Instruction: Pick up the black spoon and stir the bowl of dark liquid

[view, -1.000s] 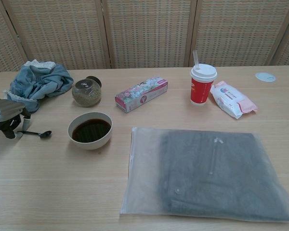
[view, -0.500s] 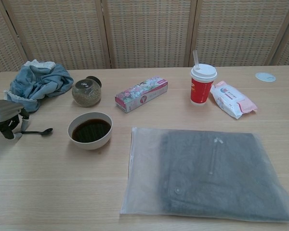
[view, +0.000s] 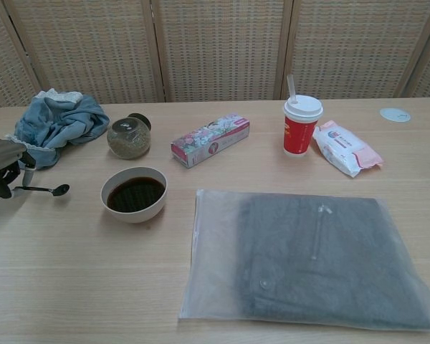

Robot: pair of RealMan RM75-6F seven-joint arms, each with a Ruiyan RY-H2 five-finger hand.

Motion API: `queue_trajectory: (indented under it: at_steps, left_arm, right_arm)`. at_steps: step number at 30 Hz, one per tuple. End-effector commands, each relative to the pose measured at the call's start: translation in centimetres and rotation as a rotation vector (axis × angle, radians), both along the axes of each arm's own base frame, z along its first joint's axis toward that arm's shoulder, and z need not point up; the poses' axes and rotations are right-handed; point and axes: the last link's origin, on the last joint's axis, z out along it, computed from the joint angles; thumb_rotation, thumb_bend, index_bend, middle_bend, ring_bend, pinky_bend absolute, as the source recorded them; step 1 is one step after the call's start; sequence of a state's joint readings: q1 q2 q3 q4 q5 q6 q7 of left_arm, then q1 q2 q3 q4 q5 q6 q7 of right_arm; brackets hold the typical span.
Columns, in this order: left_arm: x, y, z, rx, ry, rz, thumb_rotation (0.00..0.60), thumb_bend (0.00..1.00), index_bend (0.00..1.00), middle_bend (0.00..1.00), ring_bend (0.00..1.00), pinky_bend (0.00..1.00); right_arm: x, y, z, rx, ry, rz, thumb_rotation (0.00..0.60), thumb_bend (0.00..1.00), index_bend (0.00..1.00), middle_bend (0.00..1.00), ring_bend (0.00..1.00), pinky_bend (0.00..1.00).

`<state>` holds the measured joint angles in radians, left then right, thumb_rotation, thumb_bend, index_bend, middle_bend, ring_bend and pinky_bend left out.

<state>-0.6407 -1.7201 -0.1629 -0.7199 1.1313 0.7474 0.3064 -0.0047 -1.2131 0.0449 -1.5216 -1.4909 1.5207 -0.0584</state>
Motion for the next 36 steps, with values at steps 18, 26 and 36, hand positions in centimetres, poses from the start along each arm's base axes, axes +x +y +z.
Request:
queue_trajectory:
  at_steps: [18,26,36]
  left_arm:
    - [6.1,-0.6,4.3,0.034,0.300,-0.485,0.600,0.41,0.65,0.82,0.65,0.54]
    - [8.7,-0.6,2.8,-0.018,0.388,-0.619,0.600,0.41,0.65,0.82,0.65,0.54]
    - [12.1,-0.7,0.2,-0.063,0.486,-0.768,0.600,0.41,0.65,0.82,0.65,0.54]
  right_arm:
    - [0.1,0.1,-0.3,-0.002,-0.025,0.027,0.600,0.34,0.29,0.30,0.15,0.12]
    - [0.0,0.2,-0.2,-0.005,-0.032,0.030,0.600,0.34,0.29,0.30,0.15,0.12]
    - [-0.3,0.4,-0.1,-0.007,-0.035,0.029,0.600,0.34,0.29,0.30,0.15,0.12]
